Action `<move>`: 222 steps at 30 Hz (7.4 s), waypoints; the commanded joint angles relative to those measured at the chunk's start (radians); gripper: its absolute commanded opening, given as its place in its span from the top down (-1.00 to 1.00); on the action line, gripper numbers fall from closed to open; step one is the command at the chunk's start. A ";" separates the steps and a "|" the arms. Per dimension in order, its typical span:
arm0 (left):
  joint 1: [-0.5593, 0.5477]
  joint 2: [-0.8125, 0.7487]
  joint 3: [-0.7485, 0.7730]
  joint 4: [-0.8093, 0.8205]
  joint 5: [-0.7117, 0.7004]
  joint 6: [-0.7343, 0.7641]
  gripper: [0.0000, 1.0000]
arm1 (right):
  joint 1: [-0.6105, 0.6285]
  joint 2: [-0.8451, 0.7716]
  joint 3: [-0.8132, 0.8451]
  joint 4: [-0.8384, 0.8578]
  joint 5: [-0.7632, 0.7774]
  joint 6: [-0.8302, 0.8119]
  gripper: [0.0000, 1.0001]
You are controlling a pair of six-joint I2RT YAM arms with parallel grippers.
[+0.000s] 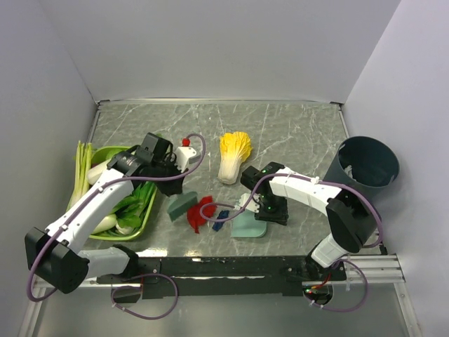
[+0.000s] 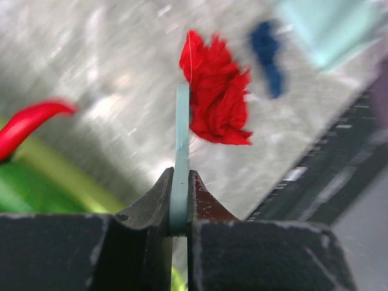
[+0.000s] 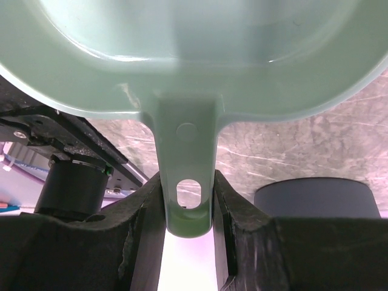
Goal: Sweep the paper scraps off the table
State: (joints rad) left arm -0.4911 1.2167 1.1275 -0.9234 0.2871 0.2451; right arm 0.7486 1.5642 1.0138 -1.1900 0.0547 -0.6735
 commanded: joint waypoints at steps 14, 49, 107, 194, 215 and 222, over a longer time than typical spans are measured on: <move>0.025 -0.075 0.039 -0.068 -0.187 -0.067 0.99 | 0.008 -0.009 -0.024 -0.014 -0.013 0.017 1.00; -0.214 0.285 0.253 0.024 0.017 -0.043 0.99 | 0.008 0.024 -0.004 0.039 -0.105 0.040 1.00; -0.072 -0.068 0.149 -0.075 -0.054 0.201 0.98 | -0.006 -0.207 -0.188 0.409 -0.203 0.229 1.00; 0.088 0.166 0.327 0.429 0.238 -0.188 0.98 | -1.310 -0.708 0.440 0.013 0.094 0.105 1.00; 0.072 0.156 0.376 0.400 0.178 -0.176 0.98 | -1.410 -0.487 0.629 0.115 0.226 -0.435 1.00; 0.072 0.170 0.394 0.403 0.195 -0.179 0.98 | -1.410 -0.552 0.428 0.219 0.387 -0.667 1.00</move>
State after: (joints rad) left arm -0.4156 1.3903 1.4761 -0.5507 0.4671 0.0845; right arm -0.6552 1.0496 1.5253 -1.0611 0.3122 -1.1687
